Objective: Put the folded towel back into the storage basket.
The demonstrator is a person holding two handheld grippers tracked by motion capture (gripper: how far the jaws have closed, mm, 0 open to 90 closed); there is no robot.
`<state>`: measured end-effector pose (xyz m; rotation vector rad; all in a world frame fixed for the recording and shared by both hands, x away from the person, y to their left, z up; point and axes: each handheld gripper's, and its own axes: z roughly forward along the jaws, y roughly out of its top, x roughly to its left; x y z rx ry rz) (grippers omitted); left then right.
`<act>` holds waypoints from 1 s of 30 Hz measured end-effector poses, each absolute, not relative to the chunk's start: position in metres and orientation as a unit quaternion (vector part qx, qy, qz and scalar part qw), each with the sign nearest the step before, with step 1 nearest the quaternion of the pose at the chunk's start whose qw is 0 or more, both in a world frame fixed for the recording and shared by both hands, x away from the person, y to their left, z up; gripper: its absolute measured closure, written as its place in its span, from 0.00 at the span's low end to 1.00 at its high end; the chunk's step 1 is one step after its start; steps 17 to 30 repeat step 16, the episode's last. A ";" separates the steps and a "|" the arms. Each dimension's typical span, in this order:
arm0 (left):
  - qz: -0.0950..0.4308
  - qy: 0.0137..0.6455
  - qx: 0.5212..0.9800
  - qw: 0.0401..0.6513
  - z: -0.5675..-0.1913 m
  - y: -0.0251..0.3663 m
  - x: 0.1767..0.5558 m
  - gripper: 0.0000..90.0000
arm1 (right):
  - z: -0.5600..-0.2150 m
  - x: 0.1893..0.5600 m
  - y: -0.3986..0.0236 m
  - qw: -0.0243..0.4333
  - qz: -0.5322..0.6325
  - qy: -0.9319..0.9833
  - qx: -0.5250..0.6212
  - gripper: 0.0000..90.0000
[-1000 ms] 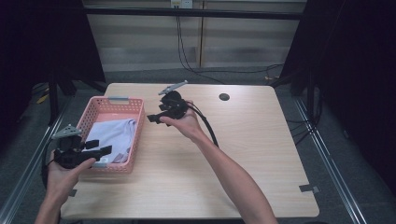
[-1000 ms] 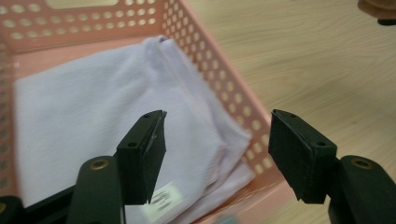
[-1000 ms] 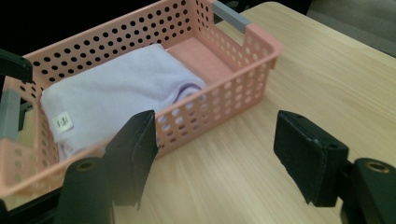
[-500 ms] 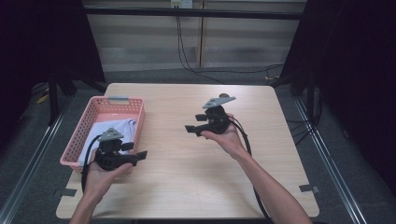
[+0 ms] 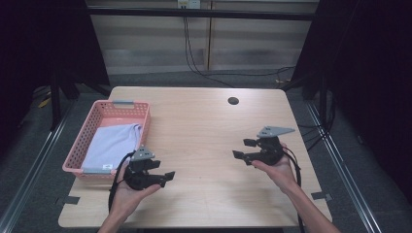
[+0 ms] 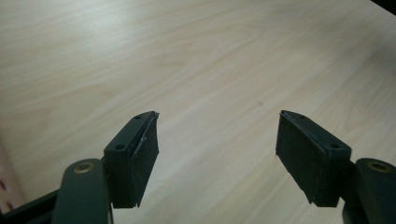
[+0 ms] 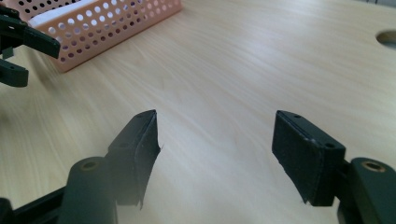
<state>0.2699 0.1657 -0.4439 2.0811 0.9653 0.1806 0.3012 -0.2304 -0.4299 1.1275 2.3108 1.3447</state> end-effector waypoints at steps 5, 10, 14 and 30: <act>0.068 0.385 0.827 0.404 -0.454 0.167 0.251 0.33 | -0.442 0.272 -0.258 0.119 0.451 0.782 0.414 0.35; 0.066 0.395 0.825 0.399 -0.467 0.174 0.238 0.33 | -0.456 0.246 -0.279 0.133 0.434 0.780 0.431 0.33; 0.068 0.392 0.829 0.392 -0.473 0.178 0.236 0.33 | -0.471 0.237 -0.290 0.136 0.417 0.781 0.445 0.31; 0.069 0.394 0.827 0.395 -0.472 0.178 0.238 0.32 | -0.474 0.239 -0.291 0.137 0.408 0.780 0.454 0.27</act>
